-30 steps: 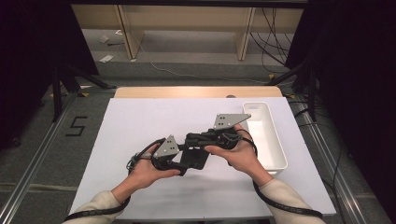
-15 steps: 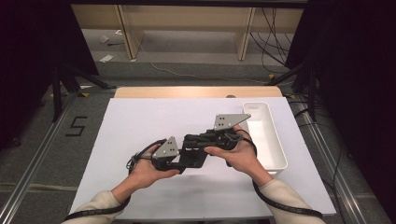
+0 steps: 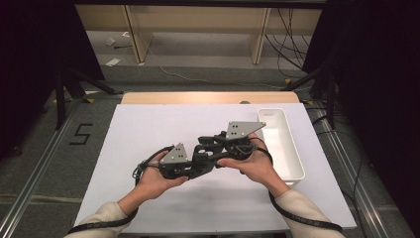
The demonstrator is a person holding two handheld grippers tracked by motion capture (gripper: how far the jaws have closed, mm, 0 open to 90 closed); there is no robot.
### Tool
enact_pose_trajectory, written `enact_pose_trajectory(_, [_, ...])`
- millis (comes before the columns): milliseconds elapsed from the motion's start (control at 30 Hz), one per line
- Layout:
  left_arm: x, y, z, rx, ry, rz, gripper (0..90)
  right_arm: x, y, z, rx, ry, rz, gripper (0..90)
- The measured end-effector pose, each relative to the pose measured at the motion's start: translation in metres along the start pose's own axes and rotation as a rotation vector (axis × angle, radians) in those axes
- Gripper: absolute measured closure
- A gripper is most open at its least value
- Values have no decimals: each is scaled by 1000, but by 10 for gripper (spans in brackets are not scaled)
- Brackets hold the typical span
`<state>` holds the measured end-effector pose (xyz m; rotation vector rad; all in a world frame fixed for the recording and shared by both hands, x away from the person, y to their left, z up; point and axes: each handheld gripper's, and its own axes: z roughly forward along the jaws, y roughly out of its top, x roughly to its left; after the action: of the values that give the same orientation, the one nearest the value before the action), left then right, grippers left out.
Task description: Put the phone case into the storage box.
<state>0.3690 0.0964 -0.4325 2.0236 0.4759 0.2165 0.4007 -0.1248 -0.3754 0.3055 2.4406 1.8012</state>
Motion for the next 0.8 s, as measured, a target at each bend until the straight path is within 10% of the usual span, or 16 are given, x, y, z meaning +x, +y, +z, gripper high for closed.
enact_pose_trajectory(800, [7,1,-9,-28,186,-101,848,-8,-4,-12,-138,-217,93,148])
